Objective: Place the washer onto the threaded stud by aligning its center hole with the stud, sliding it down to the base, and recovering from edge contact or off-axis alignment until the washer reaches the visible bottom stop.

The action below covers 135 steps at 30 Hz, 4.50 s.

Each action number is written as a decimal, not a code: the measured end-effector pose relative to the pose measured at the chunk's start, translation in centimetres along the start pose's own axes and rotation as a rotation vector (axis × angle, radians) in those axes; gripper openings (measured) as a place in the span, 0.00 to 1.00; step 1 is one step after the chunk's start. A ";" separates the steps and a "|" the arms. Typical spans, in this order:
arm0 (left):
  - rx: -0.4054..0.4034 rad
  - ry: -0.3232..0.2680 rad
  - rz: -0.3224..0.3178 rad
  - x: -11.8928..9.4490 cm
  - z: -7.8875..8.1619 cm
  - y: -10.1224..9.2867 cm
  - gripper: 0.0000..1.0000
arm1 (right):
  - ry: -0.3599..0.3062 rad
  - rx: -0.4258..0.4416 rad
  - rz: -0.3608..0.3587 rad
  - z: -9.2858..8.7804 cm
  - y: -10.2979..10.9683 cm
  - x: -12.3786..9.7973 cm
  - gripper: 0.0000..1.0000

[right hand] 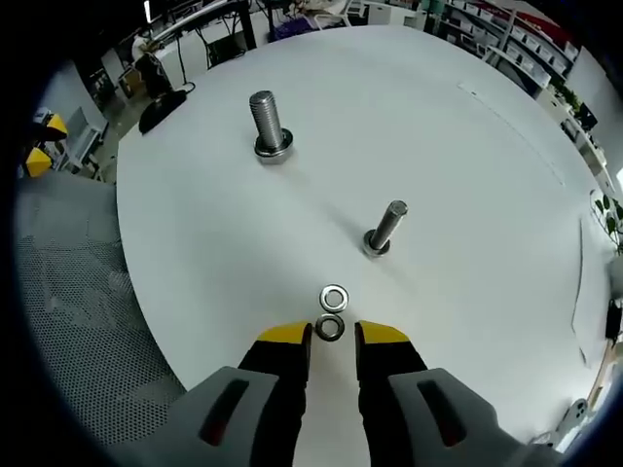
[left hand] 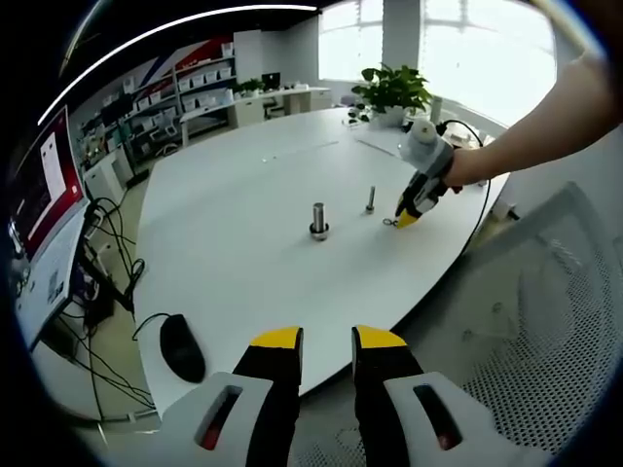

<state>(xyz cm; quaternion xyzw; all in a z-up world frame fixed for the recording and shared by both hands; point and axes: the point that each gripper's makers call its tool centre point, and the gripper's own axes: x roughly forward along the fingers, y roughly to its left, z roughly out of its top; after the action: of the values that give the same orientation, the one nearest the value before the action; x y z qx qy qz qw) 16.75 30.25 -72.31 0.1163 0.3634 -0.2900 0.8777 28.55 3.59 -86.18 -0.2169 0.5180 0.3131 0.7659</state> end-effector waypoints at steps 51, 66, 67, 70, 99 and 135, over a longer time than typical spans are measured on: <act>-0.005 -0.002 -0.007 0.0 0.0 -0.1 0.18 | 0.071 -0.054 0.019 -0.4 0.6 0.4 0.15; 0.000 0.002 -0.007 0.0 0.0 -0.1 0.17 | 0.075 -0.077 -0.012 -0.3 0.4 0.5 0.15; 0.000 0.002 -0.007 0.0 0.0 -0.1 0.17 | 0.072 -0.076 -0.014 -0.3 0.4 0.5 0.15; -0.001 0.001 -0.006 0.0 0.0 -0.1 0.17 | 0.060 -0.068 -0.024 -0.3 0.5 0.4 0.14; 0.007 0.010 -0.006 0.1 -0.2 -0.1 0.17 | -0.137 0.015 -0.121 5.4 -2.2 -3.5 0.14; 0.003 0.009 -0.005 0.1 -0.1 -0.1 0.17 | -0.131 -0.020 -0.148 7.0 -3.2 -2.7 0.14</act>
<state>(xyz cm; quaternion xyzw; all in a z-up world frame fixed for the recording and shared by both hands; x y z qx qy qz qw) 16.69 30.22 -72.45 0.1178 0.3671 -0.2924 0.8751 34.69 5.20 -81.03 -0.2413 0.4464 0.2743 0.8169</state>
